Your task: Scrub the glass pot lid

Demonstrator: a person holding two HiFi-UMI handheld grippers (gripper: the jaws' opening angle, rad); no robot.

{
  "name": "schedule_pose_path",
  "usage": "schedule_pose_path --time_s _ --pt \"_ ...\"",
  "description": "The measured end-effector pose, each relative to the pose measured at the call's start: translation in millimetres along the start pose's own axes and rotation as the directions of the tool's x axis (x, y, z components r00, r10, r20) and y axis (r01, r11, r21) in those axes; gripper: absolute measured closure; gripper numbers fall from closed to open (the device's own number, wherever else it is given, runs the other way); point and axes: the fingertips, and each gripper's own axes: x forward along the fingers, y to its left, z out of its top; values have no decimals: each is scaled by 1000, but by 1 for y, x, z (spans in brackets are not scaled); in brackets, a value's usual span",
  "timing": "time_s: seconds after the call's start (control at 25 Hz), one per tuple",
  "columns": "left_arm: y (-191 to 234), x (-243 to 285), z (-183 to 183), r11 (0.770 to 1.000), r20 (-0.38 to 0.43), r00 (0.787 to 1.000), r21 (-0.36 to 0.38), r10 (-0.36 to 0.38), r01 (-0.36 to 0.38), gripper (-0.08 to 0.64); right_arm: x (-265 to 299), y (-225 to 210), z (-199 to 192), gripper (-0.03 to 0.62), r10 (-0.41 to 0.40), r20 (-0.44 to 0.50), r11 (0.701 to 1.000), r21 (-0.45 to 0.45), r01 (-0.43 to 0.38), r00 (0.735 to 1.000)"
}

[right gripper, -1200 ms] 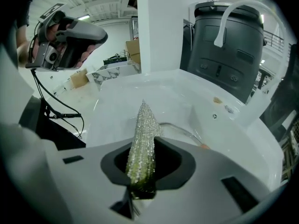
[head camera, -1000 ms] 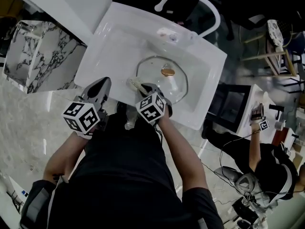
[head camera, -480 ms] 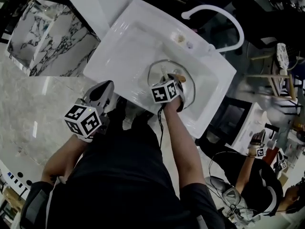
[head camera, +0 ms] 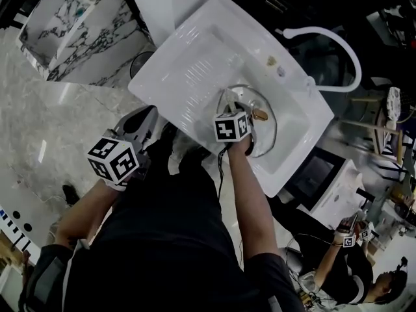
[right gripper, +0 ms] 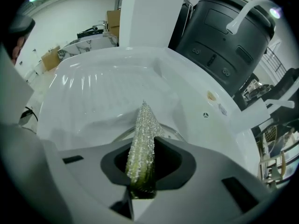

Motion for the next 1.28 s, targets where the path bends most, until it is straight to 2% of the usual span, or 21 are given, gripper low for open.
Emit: schedule_pose_path --time_s 0.36,0.48,0.64,0.68,0.72,0.8,0.88,0.96,1.04,1.12,1.28 --pt "-27 27 0 997 -45 998 50 -53 55 558 -6 34 17 525 133 44 990 42 -135 990" --pt "-43 41 -3 994 -71 994 65 -79 84 558 -14 34 23 526 193 82 976 85 -200 978" --pt "-67 61 -5 988 -105 988 89 -113 123 558 -39 -2 40 526 272 234 909 255 -329 933" --pt "-72 66 -6 987 -113 986 94 -121 131 558 -44 -21 42 526 262 262 901 279 -333 929" --pt "-76 71 -7 985 -122 984 99 -129 142 558 -48 -43 41 526 237 275 904 288 -315 932" --pt "-85 81 -13 981 -143 978 105 -149 165 558 -50 -92 29 526 181 245 932 265 -246 952" --pt "-92 87 -18 978 -158 974 108 -163 181 558 -38 -133 3 526 152 151 963 202 -181 977" --pt "-93 89 -21 977 -166 972 108 -164 183 558 -15 -161 -31 526 140 36 978 150 -143 990" --pt "-89 88 -23 979 -169 973 106 -157 176 558 11 -174 -64 526 164 -47 976 150 -156 985" --pt "-81 85 -24 981 -170 975 106 -142 161 558 35 -177 -84 526 207 -65 962 194 -191 976" --pt "-56 75 -24 990 -164 982 88 -96 112 558 64 -178 -84 526 232 -63 950 227 -212 971"
